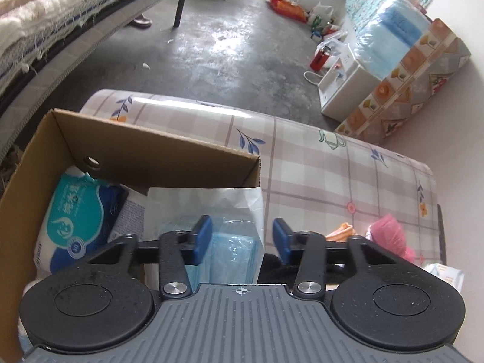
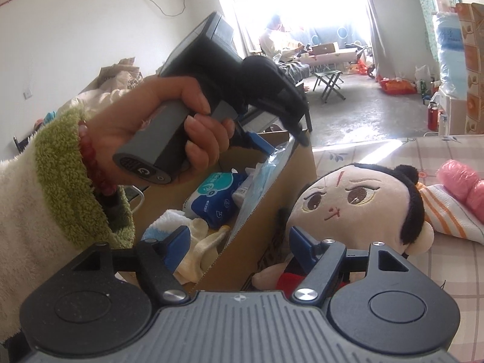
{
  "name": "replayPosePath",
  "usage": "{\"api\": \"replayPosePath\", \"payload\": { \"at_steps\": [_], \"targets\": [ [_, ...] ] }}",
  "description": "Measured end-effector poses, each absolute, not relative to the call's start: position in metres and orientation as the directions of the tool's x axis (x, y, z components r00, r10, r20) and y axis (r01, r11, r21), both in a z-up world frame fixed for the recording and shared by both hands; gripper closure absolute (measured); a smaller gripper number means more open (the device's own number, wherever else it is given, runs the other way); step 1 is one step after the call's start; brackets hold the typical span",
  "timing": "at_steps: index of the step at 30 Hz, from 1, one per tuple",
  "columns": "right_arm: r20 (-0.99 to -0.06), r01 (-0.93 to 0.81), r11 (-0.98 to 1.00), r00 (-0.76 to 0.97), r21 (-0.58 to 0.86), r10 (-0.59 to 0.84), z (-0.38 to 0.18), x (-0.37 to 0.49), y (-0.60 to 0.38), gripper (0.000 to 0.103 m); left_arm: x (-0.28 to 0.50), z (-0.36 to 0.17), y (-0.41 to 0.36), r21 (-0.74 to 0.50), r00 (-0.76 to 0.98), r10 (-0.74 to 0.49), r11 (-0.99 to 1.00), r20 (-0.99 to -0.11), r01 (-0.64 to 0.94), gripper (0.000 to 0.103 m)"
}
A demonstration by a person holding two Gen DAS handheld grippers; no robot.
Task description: Organize soft objects
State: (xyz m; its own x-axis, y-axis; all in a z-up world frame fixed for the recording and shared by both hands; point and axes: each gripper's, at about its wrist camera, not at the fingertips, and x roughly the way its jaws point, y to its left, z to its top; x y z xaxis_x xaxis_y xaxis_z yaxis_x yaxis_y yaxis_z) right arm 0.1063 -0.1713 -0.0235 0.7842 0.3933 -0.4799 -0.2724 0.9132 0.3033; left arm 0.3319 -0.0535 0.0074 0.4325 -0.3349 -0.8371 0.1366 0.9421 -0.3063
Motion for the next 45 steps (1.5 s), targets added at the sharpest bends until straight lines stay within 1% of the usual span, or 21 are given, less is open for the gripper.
{"api": "replayPosePath", "payload": {
  "at_steps": [4, 10, 14, 18, 22, 30, 32, 37, 43, 45],
  "targets": [
    [-0.47, -0.273, 0.913, 0.791, 0.301, 0.392, -0.023, 0.104, -0.173, 0.026, 0.33, 0.009, -0.049, -0.302, 0.446, -0.326, 0.945, -0.834, 0.126, 0.073],
    [-0.464, -0.278, 0.914, 0.794, 0.297, 0.392, -0.023, 0.102, -0.173, 0.025, 0.323, 0.018, -0.041, -0.246, 0.485, -0.28, 0.96, -0.828, 0.133, 0.075],
    [-0.455, -0.273, 0.918, 0.805, 0.286, 0.381, -0.02, 0.099, -0.173, 0.024, 0.318, 0.023, -0.028, -0.191, 0.514, -0.229, 0.974, -0.827, 0.125, 0.075],
    [-0.45, -0.273, 0.917, 0.807, 0.29, 0.383, -0.019, 0.099, -0.173, 0.024, 0.314, 0.02, -0.015, -0.144, 0.515, -0.18, 0.984, -0.838, 0.109, 0.072],
    [-0.449, -0.281, 0.917, 0.806, 0.285, 0.387, -0.018, 0.098, -0.171, 0.024, 0.312, 0.011, -0.007, -0.149, 0.491, -0.18, 0.984, -0.852, 0.101, 0.07],
    [-0.439, -0.286, 0.922, 0.815, 0.262, 0.377, -0.01, 0.094, -0.167, 0.024, 0.291, -0.014, -0.004, -0.121, 0.46, -0.167, 0.984, -0.872, 0.128, 0.07],
    [-0.439, -0.285, 0.923, 0.817, 0.258, 0.375, -0.008, 0.093, -0.166, 0.024, 0.286, -0.022, 0.0, -0.146, 0.431, -0.189, 0.981, -0.883, 0.131, 0.071],
    [-0.455, -0.28, 0.93, 0.814, 0.237, 0.361, -0.006, 0.088, -0.161, 0.024, 0.278, -0.023, 0.016, -0.245, 0.399, -0.276, 0.961, -0.875, 0.128, 0.084],
    [-0.462, -0.272, 0.938, 0.818, 0.214, 0.343, -0.002, 0.08, -0.157, 0.024, 0.271, 0.003, 0.031, -0.417, 0.371, -0.469, 0.883, -0.802, 0.214, 0.088],
    [-0.46, -0.267, 0.939, 0.821, 0.214, 0.338, -0.001, 0.078, -0.157, 0.024, 0.275, 0.008, 0.034, -0.495, 0.341, -0.545, 0.839, -0.766, 0.227, 0.089]
  ]
}}
